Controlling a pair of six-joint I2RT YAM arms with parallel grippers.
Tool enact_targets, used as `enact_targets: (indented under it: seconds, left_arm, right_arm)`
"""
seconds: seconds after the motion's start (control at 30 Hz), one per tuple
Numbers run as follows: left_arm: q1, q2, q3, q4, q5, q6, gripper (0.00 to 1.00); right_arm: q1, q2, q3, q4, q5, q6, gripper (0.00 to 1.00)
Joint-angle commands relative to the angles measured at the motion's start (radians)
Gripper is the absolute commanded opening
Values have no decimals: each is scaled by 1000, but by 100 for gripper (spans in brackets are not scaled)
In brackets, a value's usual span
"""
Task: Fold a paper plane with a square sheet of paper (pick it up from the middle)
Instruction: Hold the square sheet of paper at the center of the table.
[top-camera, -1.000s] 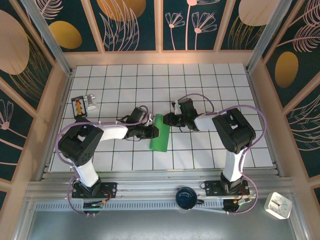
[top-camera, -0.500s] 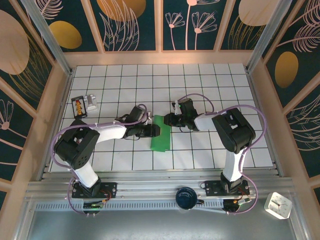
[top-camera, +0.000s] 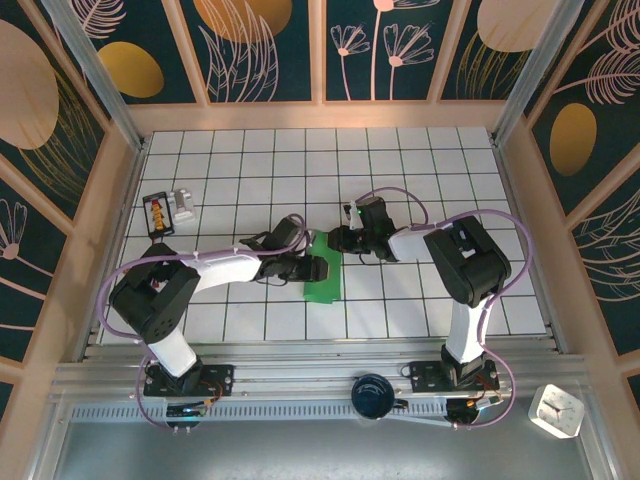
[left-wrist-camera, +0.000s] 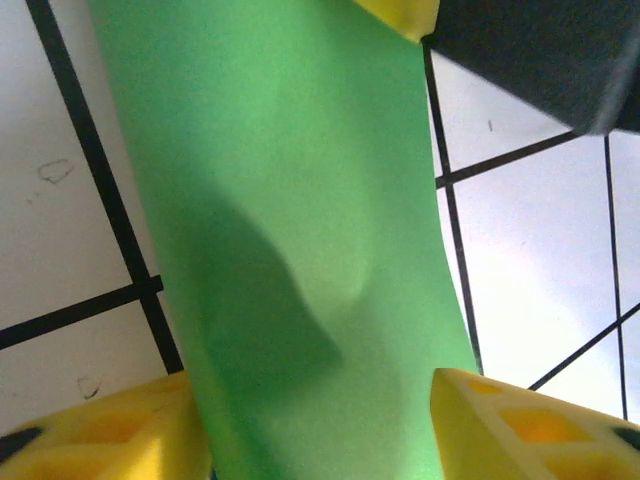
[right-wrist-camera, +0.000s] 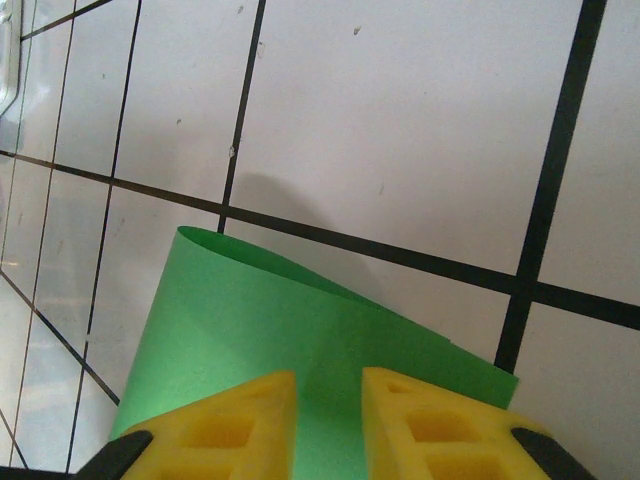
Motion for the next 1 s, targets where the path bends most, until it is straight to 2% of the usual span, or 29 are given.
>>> enact_targets:
  seconds: [0.0, 0.23, 0.53, 0.97]
  left_arm:
    - [-4, 10, 23, -42, -23, -3, 49]
    - [-1, 10, 16, -33, -23, 0, 41]
    - [7, 35, -30, 54, 43, -41, 30]
    - [47, 24, -119, 170, 102, -104, 22]
  right_arm:
    - [5, 56, -9, -56, 35, -15, 25]
    - [5, 31, 14, -77, 24, -36, 26]
    - [5, -42, 6, -113, -4, -76, 29]
    - [-31, -212, -82, -214, 44, -128, 33]
